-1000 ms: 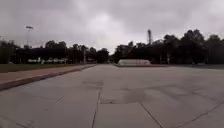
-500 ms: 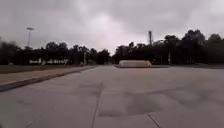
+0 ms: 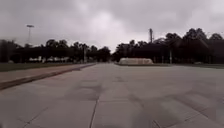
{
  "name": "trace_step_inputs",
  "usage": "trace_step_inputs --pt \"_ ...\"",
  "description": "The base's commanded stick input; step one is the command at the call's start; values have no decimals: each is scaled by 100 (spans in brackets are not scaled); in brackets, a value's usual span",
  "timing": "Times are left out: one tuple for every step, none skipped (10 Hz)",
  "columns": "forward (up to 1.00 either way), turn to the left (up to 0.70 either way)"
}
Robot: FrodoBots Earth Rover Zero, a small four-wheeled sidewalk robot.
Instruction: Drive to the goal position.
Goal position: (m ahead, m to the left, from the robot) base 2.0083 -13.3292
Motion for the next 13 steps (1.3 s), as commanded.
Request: trace_step_inputs --pt "70 0" --pt "70 0" --pt "70 0" --pt "70 0" --pt "70 0" --pt "70 0" --pt "70 0" --pt "70 0" --pt "70 0" --pt "70 0" --pt "70 -18" --pt "70 -35" --pt "70 -35"
